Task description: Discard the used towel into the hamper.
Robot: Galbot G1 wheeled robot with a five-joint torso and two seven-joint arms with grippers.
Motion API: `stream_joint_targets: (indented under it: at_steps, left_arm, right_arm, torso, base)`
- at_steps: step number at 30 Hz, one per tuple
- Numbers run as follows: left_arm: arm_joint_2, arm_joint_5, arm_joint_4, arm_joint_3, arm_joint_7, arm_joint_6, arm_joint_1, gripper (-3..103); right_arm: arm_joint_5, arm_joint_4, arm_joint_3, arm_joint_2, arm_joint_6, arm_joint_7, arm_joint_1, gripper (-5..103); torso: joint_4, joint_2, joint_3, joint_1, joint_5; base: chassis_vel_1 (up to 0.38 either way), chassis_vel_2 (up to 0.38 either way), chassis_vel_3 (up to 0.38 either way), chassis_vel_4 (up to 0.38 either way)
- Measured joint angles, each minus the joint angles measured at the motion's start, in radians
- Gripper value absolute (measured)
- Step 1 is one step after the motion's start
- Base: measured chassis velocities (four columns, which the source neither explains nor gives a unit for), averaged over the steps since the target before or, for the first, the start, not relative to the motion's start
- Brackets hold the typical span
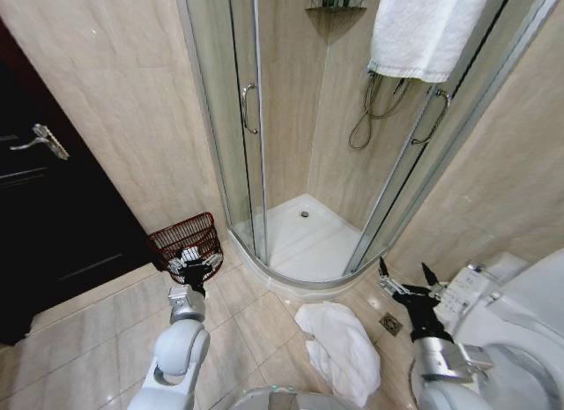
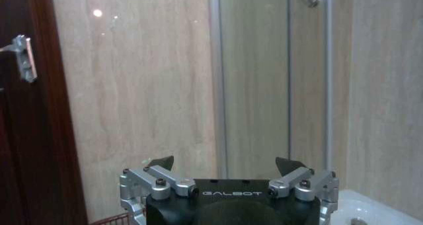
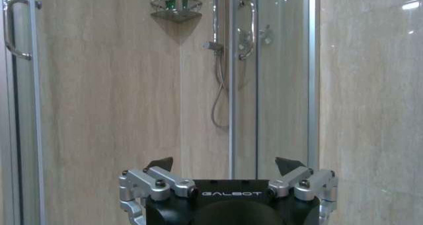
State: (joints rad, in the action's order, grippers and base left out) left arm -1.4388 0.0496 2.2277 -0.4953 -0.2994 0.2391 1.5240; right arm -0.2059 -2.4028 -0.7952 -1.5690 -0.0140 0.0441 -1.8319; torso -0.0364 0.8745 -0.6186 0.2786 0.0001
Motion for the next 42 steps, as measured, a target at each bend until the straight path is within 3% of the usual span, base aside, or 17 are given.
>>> stream_joint_targets:
  at_steps: [13,17,22,29,33,42]
  left_arm:
    - [0.006,-0.006,0.014,0.037,-0.009,0.009,-0.008,100]
    - [0.002,0.013,0.01,0.004,-0.024,0.028,-0.05,100]
    - [-0.003,0.017,0.033,-0.046,-0.024,0.016,-0.017,100]
    - [0.023,0.025,0.065,-0.056,0.005,0.009,0.011,100]
    - [0.053,0.025,0.064,-0.06,0.037,-0.008,0.02,100]
    - [0.038,0.067,0.066,-0.086,0.051,-0.013,0.016,100]
  right_arm:
    - [0.01,0.003,0.046,0.012,-0.018,0.0,0.006,100]
    - [-0.02,0.015,0.058,0.02,-0.034,0.021,0.026,100]
    - [-0.004,0.021,0.036,0.04,-0.029,0.018,0.034,100]
    - [0.029,0.014,0.029,0.032,0.016,0.009,0.025,100]
    - [0.098,0.011,0.045,0.001,0.067,0.014,0.031,100]
    - [0.097,-0.049,0.034,-0.012,0.044,0.035,0.022,100]
  torso:
    - [0.0,0.058,-0.032,0.026,-0.0001]
    - [0.0002,0.081,-0.045,0.036,-0.0001]
    - [-0.0004,0.105,-0.058,0.047,-0.0001]
    - [-0.0001,0.136,-0.075,0.061,-0.0001]
    - [-0.0001,0.161,-0.089,0.072,0.0001]
    - [0.0,0.196,-0.108,0.087,-0.0001]
  base:
    - [0.0,0.0,0.0,0.0]
    - [0.0,0.0,0.0,0.0]
    - [0.0,0.0,0.0,0.0]
    - [0.0,0.0,0.0,0.0]
    - [0.0,0.0,0.0,0.0]
    - [0.0,0.0,0.0,0.0]
